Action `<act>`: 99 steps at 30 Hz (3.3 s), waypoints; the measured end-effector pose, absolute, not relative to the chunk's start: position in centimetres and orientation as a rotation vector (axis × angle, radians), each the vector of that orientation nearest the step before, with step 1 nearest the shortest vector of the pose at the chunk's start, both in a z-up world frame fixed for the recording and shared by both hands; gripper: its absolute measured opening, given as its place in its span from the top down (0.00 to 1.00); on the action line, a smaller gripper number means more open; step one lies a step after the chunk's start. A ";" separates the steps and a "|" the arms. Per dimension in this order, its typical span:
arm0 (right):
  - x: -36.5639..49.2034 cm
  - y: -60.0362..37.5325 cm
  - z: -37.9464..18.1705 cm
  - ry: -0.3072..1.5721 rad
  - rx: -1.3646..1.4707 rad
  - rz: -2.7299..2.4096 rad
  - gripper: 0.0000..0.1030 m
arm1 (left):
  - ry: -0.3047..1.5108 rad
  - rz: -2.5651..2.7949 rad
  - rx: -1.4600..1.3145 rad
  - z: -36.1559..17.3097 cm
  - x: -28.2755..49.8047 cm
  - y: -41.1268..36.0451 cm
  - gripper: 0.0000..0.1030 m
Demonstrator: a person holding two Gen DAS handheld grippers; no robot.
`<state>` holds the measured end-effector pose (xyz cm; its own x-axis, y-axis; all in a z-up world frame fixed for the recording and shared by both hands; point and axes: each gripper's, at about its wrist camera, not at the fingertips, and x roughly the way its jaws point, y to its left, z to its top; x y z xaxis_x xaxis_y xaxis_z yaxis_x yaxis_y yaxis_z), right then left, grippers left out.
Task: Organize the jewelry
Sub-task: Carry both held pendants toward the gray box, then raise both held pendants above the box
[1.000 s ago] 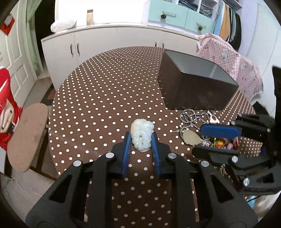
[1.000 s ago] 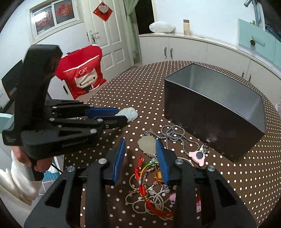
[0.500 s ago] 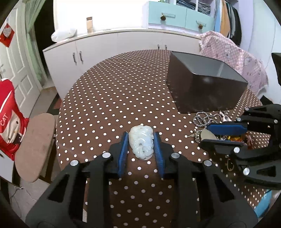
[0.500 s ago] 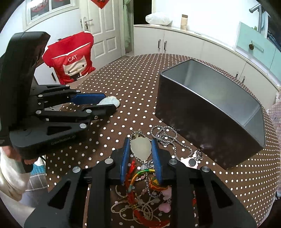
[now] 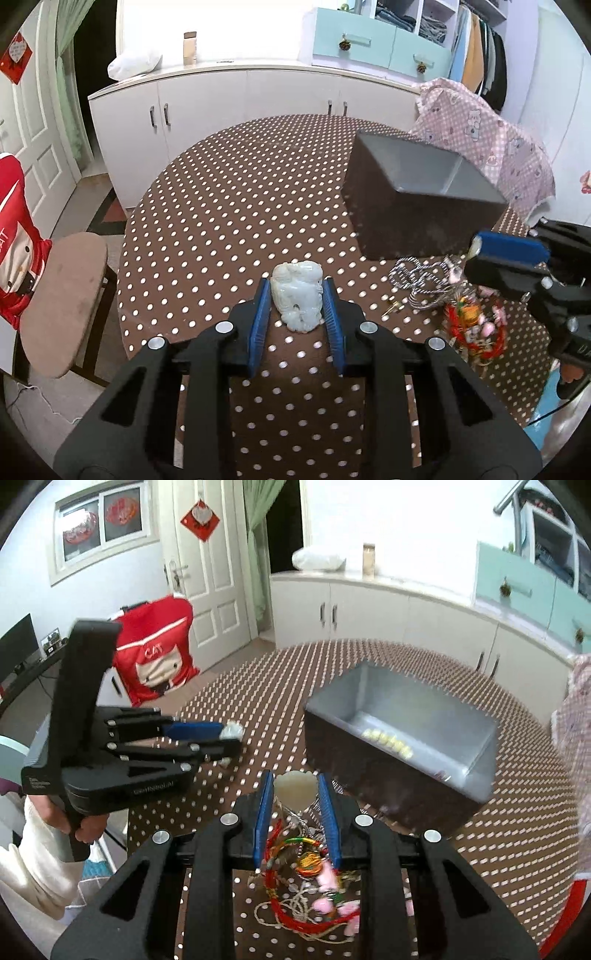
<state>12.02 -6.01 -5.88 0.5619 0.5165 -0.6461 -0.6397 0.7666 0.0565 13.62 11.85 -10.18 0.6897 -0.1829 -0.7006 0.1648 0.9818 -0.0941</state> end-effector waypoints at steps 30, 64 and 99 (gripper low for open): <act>11.1 -10.4 -1.7 0.549 -0.114 0.592 0.78 | 0.852 -0.145 0.036 -11.9 16.6 10.7 0.56; 12.0 -13.1 8.4 0.343 -0.115 0.490 0.78 | 0.654 -0.280 0.057 0.2 15.1 7.2 0.72; 13.7 -12.4 20.6 0.188 -0.172 0.428 0.78 | 0.534 -0.363 0.040 11.2 16.5 5.2 0.72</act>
